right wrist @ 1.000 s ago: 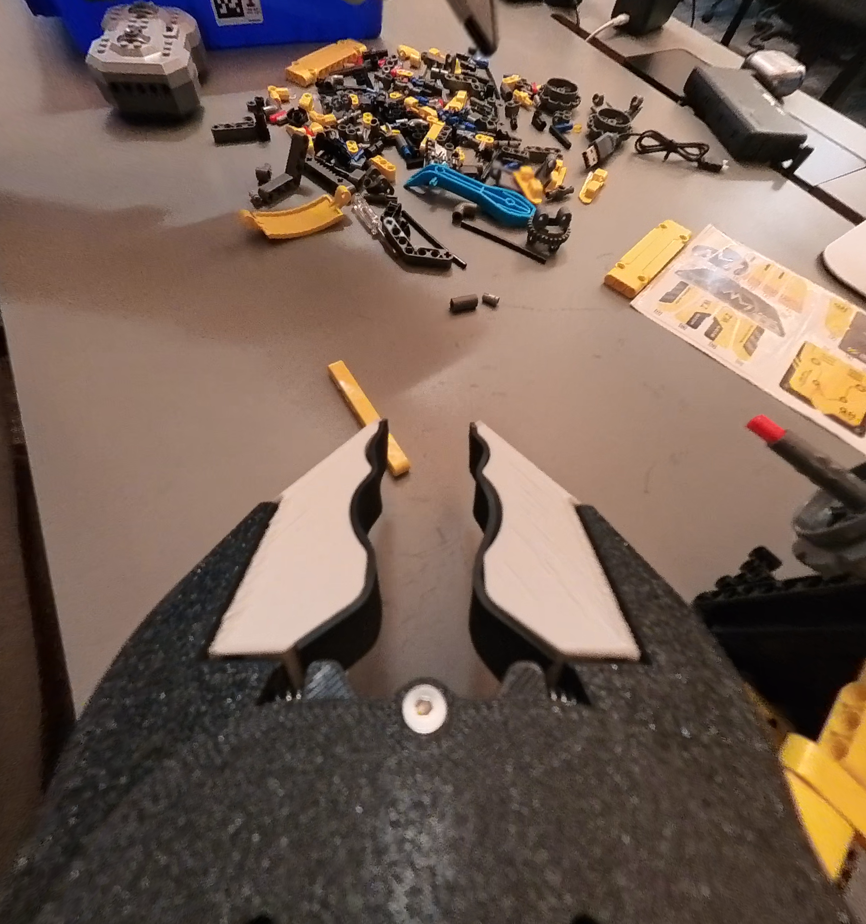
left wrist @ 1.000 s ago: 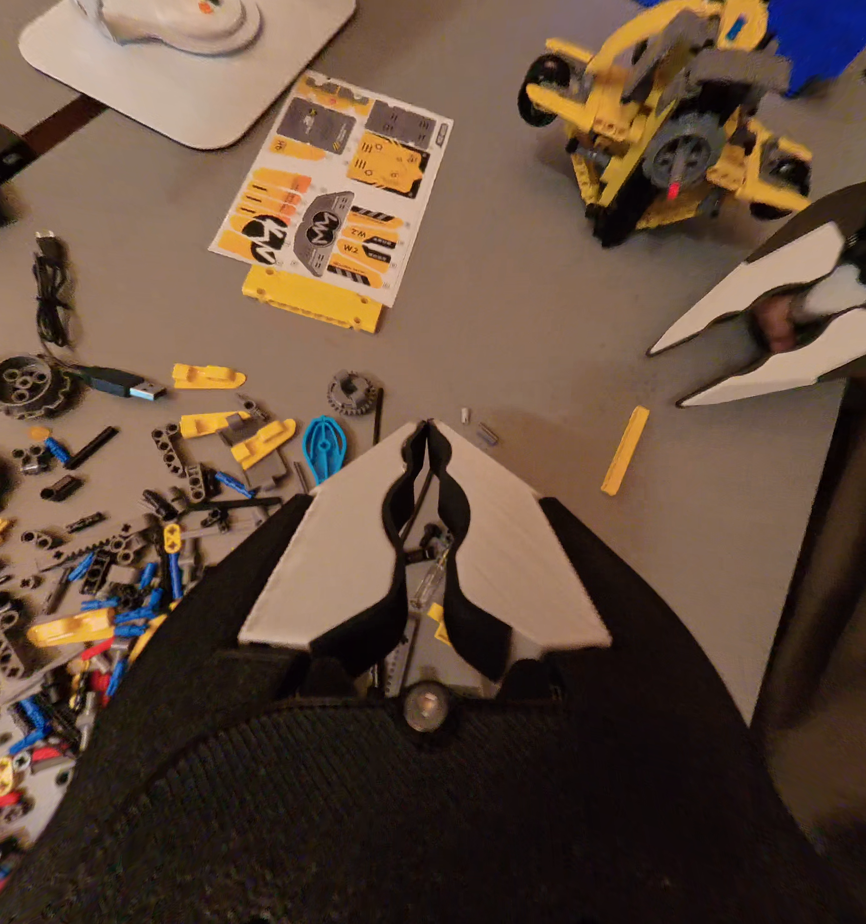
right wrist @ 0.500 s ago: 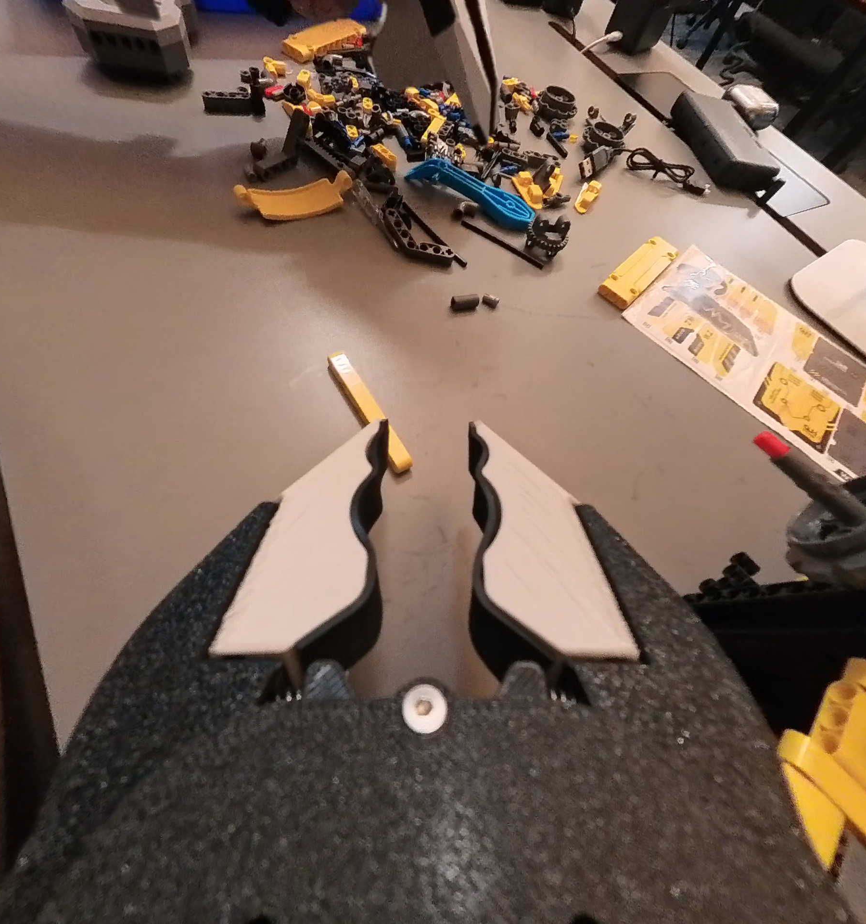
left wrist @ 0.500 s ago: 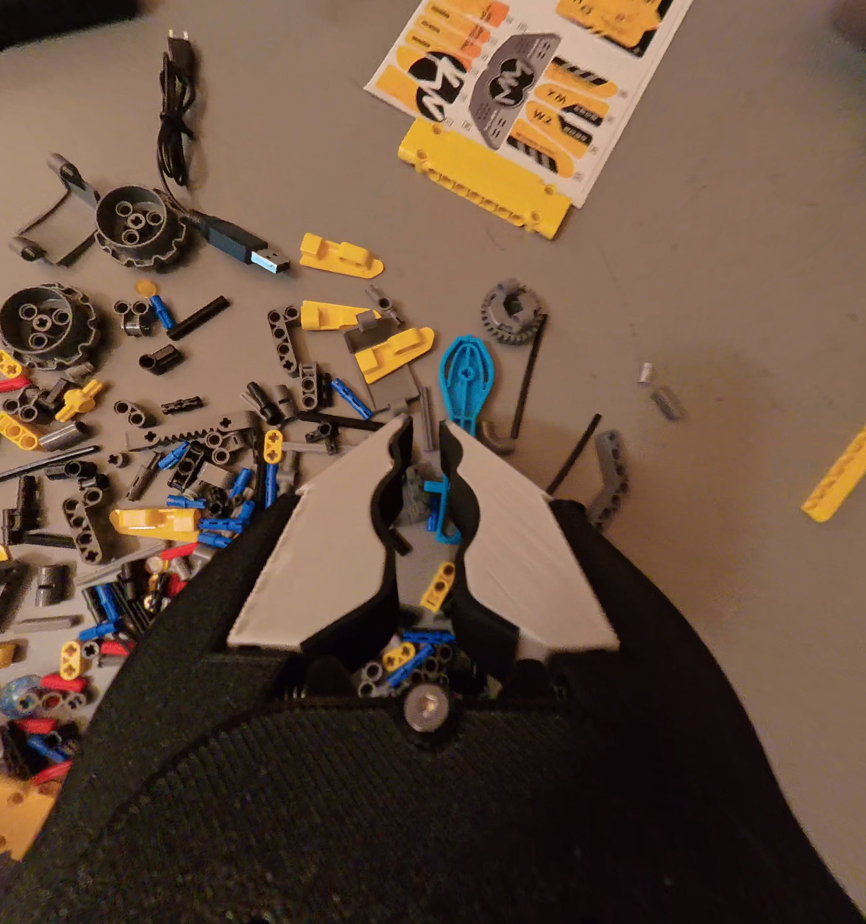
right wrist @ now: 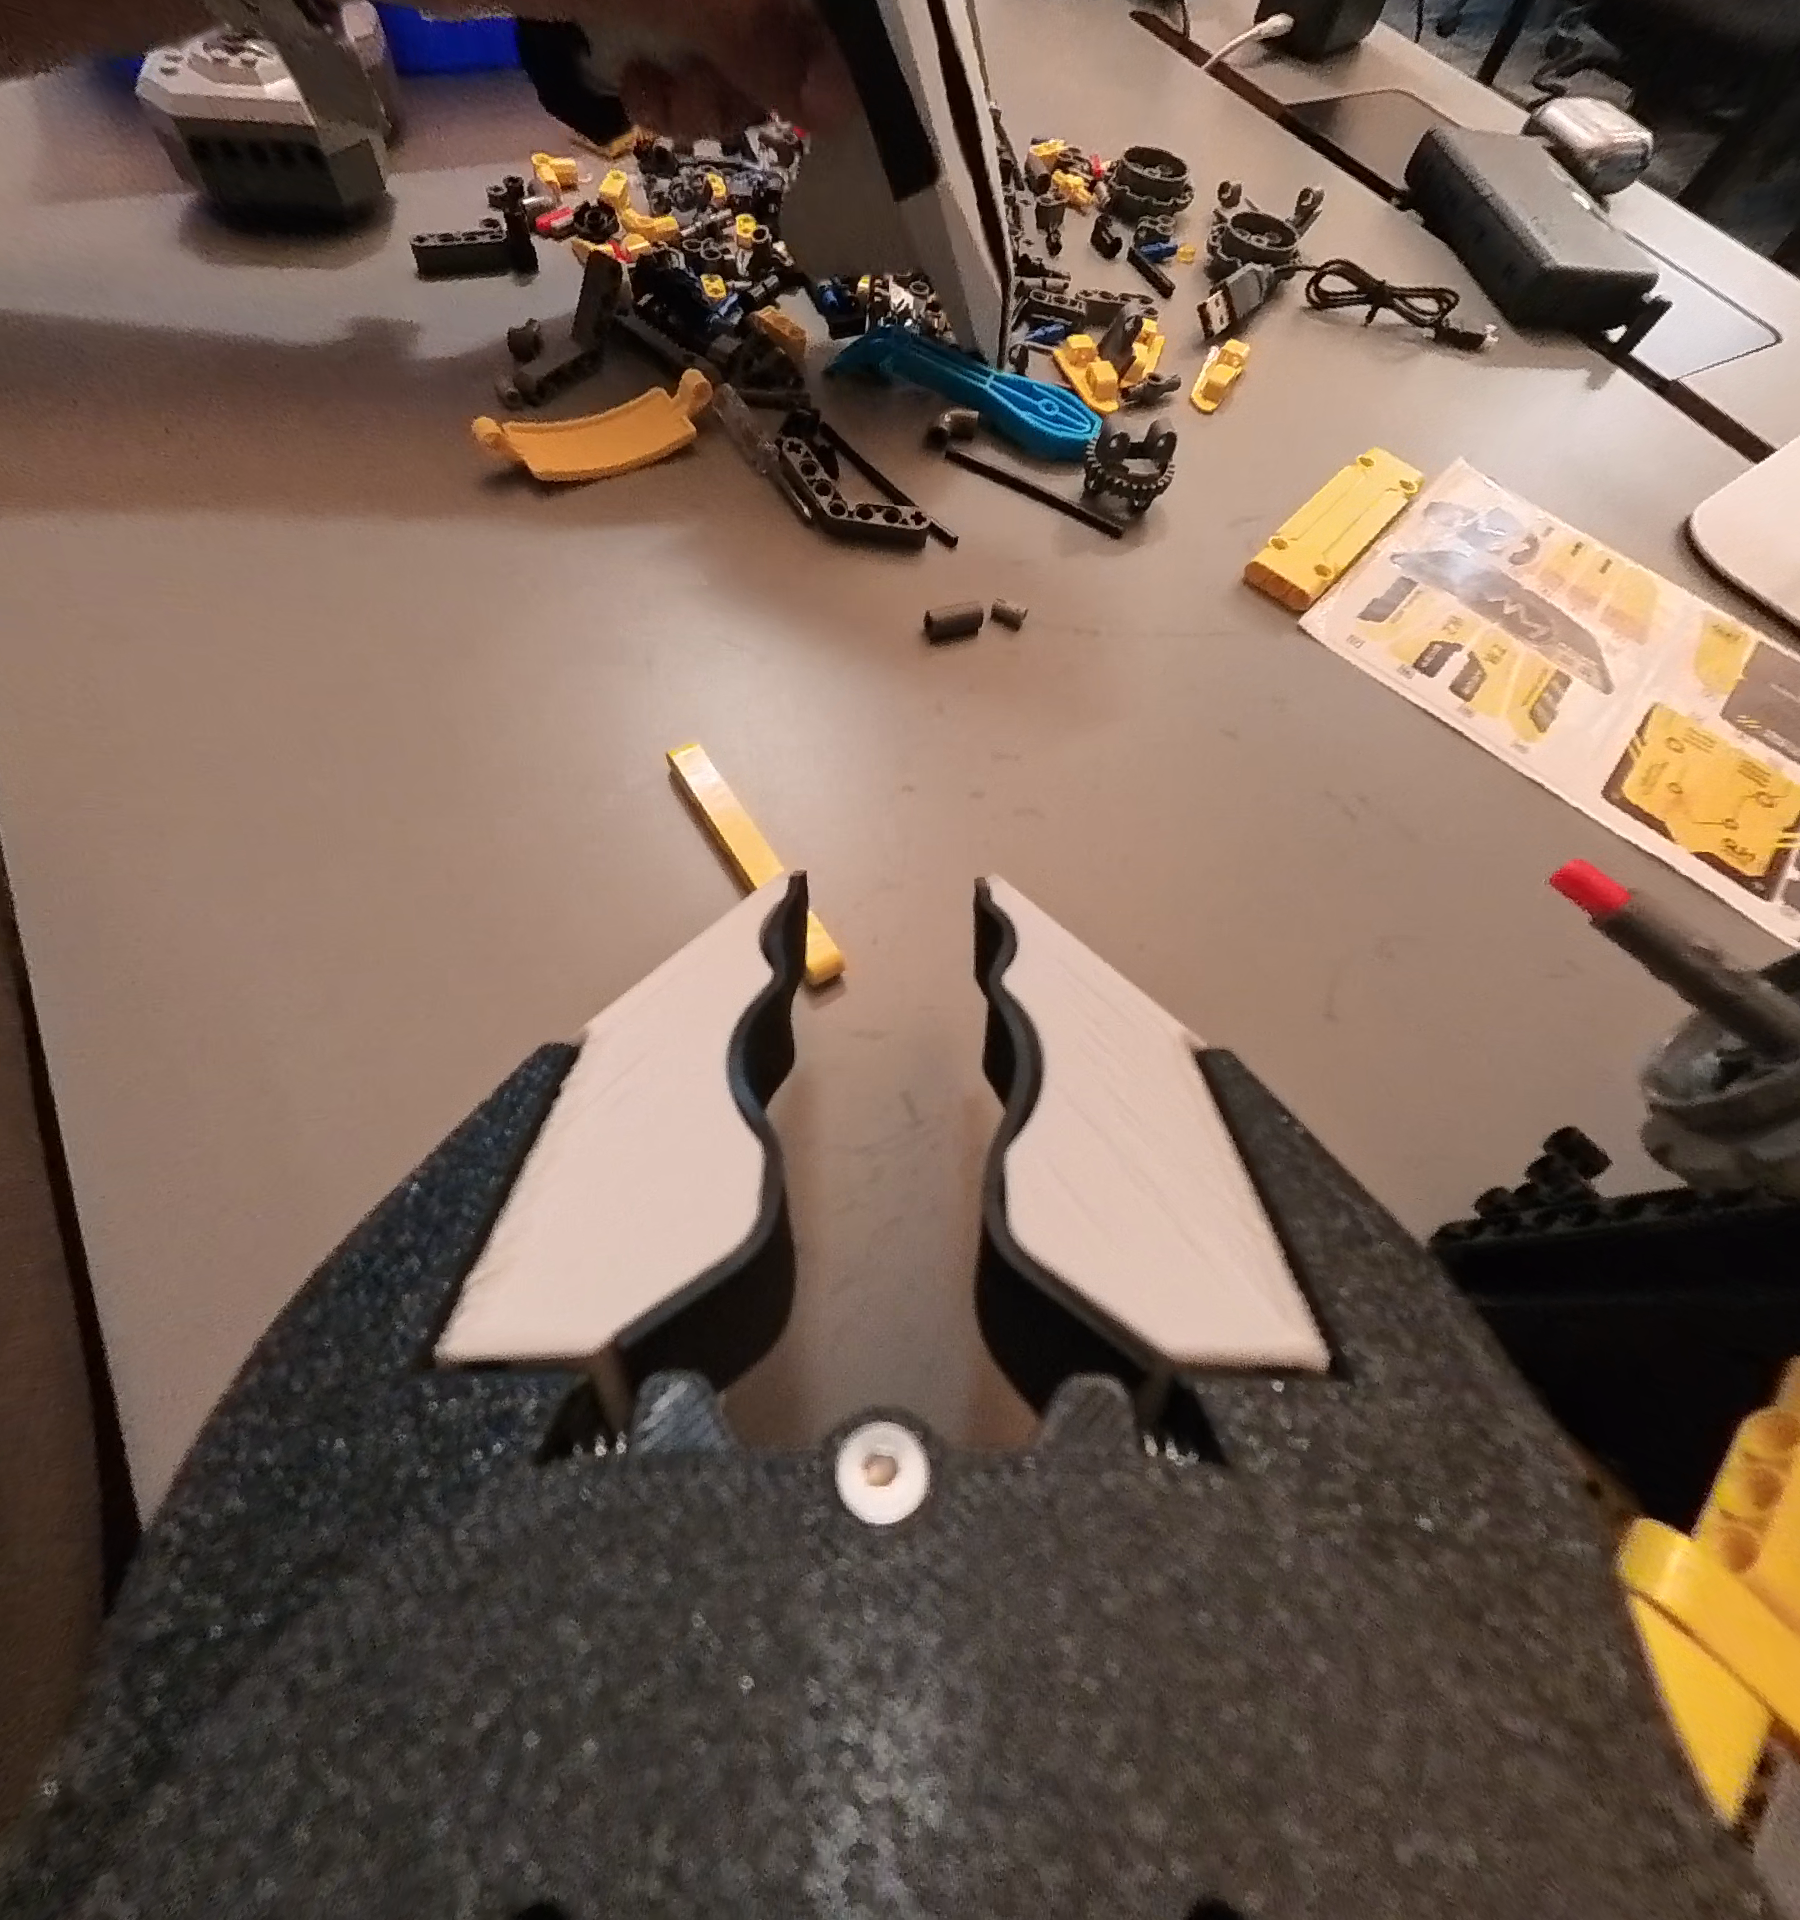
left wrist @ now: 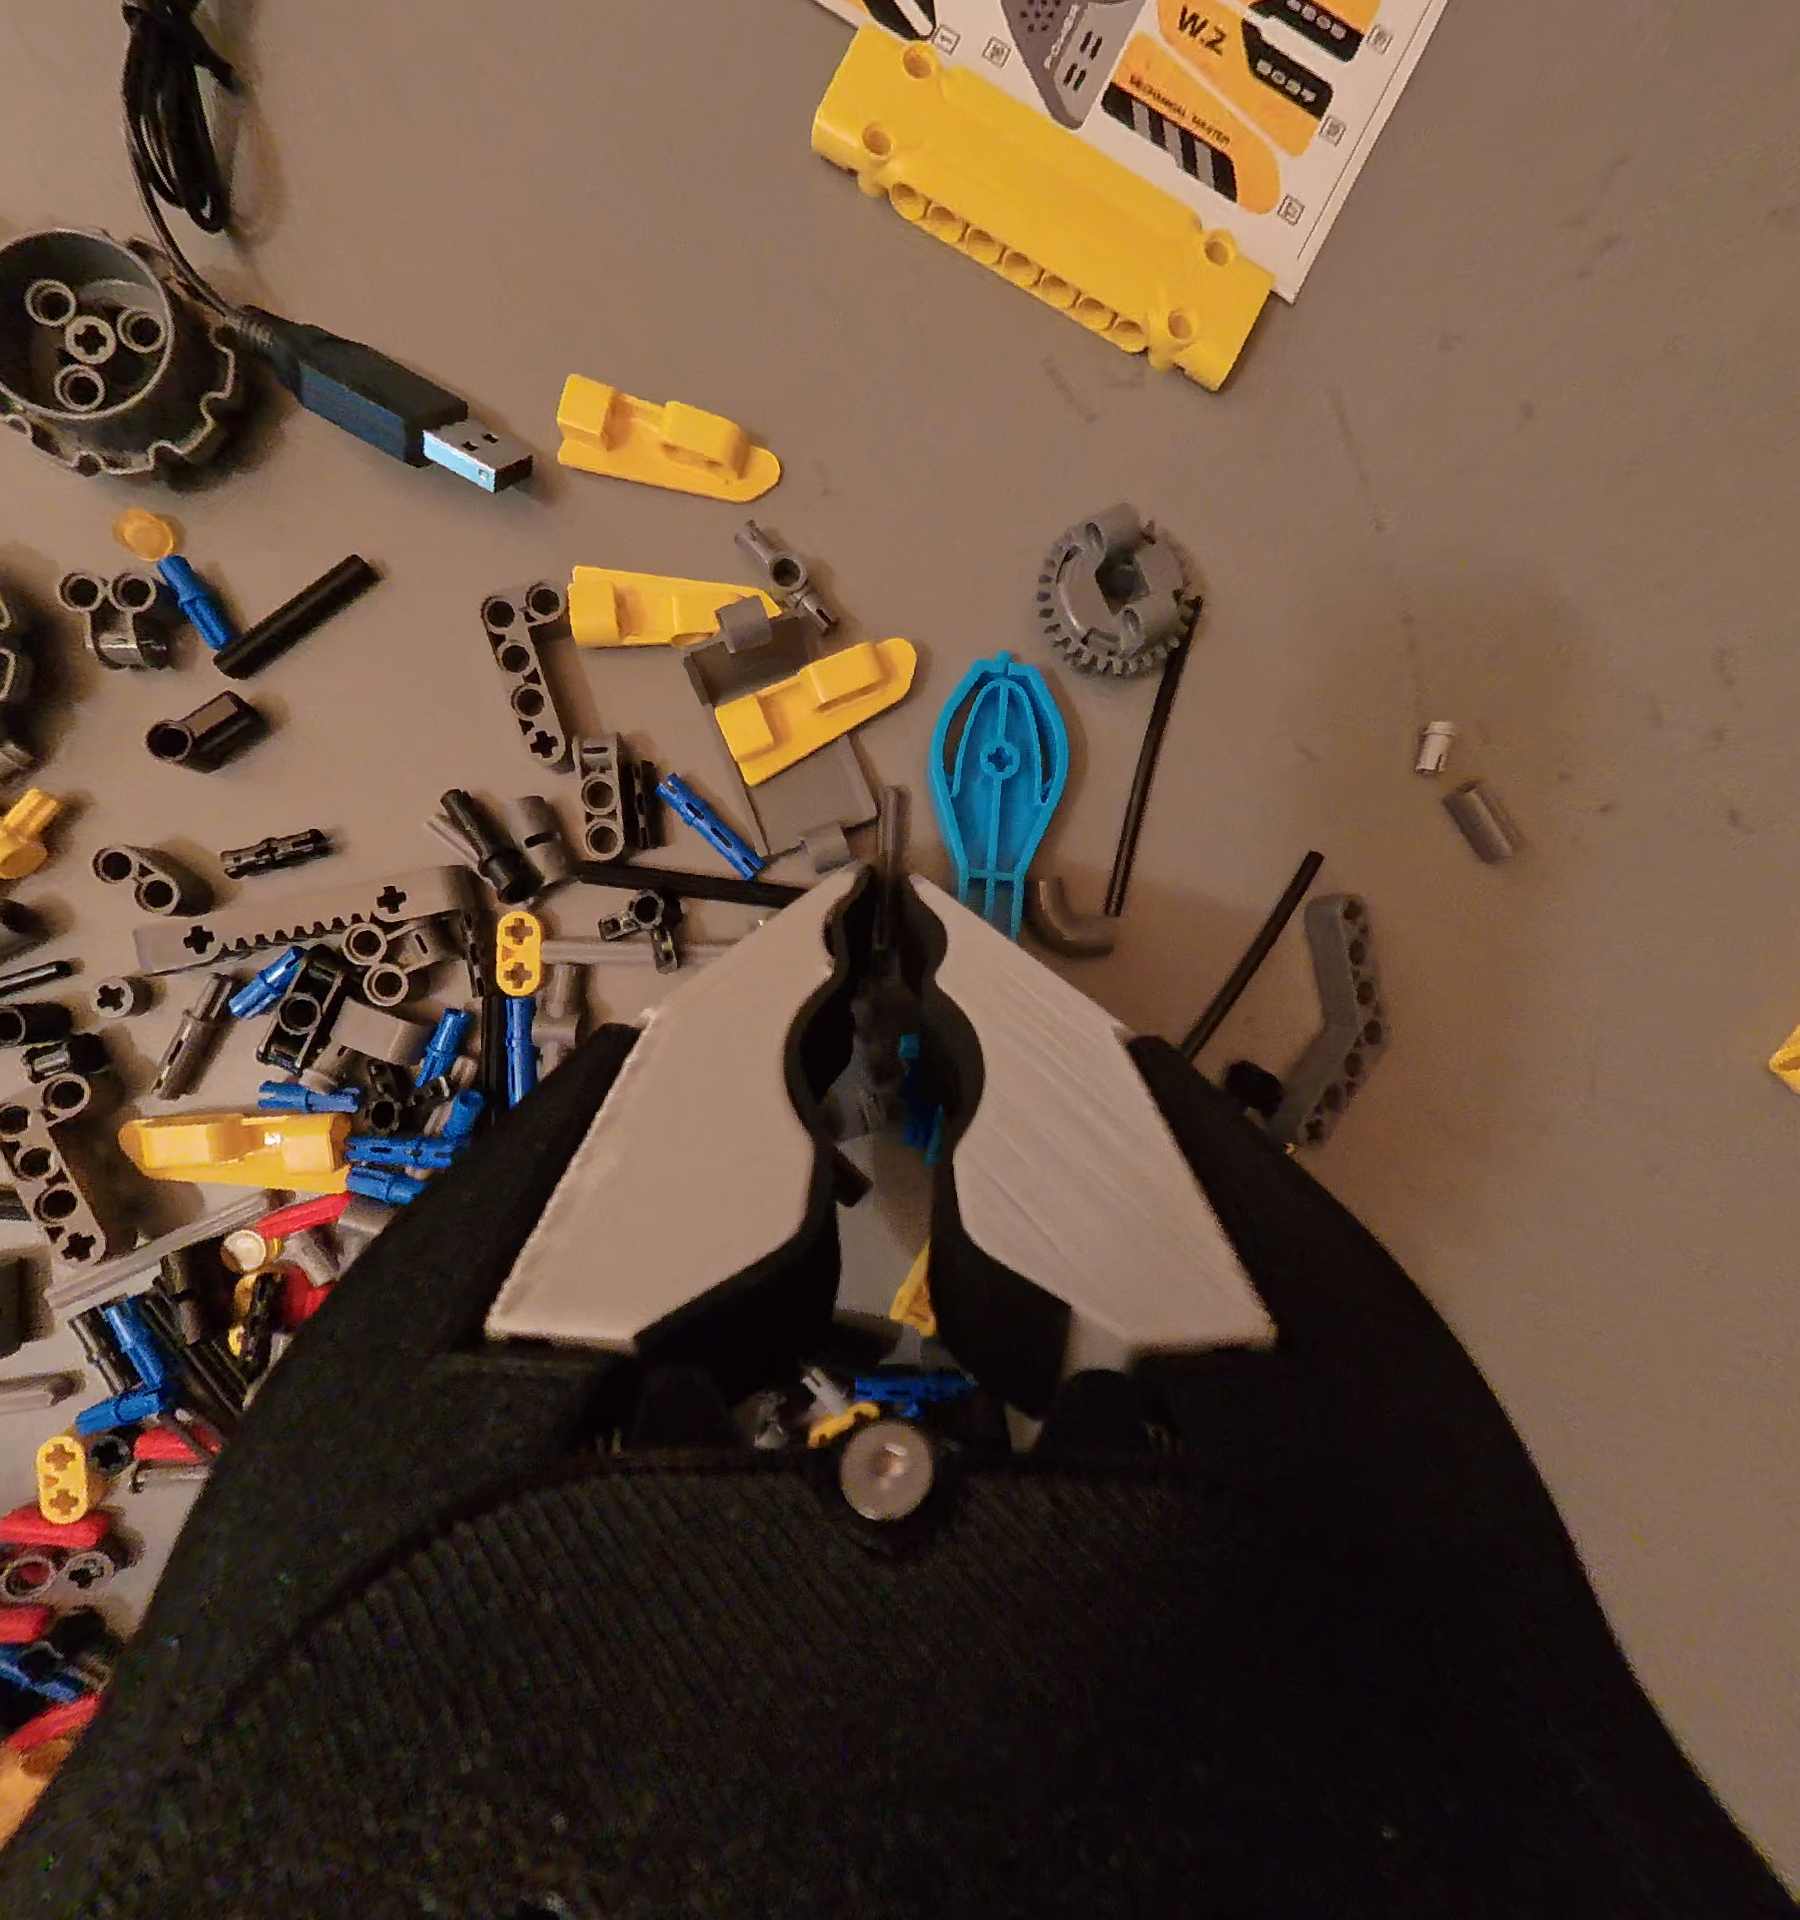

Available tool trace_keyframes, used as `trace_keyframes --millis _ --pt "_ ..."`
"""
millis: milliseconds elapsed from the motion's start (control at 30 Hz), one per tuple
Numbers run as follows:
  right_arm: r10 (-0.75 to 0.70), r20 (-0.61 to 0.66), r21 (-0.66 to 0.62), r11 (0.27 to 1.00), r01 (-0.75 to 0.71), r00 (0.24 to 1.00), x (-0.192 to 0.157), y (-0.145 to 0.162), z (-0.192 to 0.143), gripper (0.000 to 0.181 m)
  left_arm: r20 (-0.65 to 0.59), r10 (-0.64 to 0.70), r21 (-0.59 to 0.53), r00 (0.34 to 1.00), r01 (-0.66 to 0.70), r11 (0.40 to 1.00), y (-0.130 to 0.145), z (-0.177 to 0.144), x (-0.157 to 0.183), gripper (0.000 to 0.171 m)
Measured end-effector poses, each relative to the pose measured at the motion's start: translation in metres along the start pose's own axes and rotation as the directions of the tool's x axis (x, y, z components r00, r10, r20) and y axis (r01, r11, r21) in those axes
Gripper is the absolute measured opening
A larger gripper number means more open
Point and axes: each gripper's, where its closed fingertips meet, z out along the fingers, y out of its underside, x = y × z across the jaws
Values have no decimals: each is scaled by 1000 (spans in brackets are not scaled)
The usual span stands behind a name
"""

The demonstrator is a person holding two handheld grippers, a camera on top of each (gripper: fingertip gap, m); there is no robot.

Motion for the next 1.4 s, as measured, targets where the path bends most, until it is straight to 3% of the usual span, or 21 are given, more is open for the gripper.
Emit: trace_keyframes --millis 167,300,400,500,600,767,967,1400 --pt "-8 -5 6 1000 8 1000 0 -1 -1 31 -6 -10 -3 1000 10 1000 0 1 -1 2" --pt "-17 -12 8 1000 18 1000 -1 -1 -1 31 6 18 96 1000 -18 995 -15 -15 5 1" --pt "-12 -12 13 1000 12 1000 0 -2 -2 31 -22 86 195 996 -81 978 -34 -37 29 1" --pt "6 -1 20 1000 -6 1000 1 -2 -2 31 -58 230 220 972 -212 952 -40 -47 70 1" --pt "18 7 30 999 -18 1000 1 -4 -4 31 -68 317 182 946 -301 936 -35 -42 103 1" --pt "-36 34 -58 998 38 999 -12 11 -2 37 -240 367 138 899 -342 929 -21 -21 164 1" --pt "-78 -6 -154 985 76 997 -10 25 5 31 -277 477 30 834 -489 872 3 7 191 1" --pt "-1 -42 -206 979 -7 999 10 31 14 29 -383 465 -43 799 -518 854 37 3 224 2"
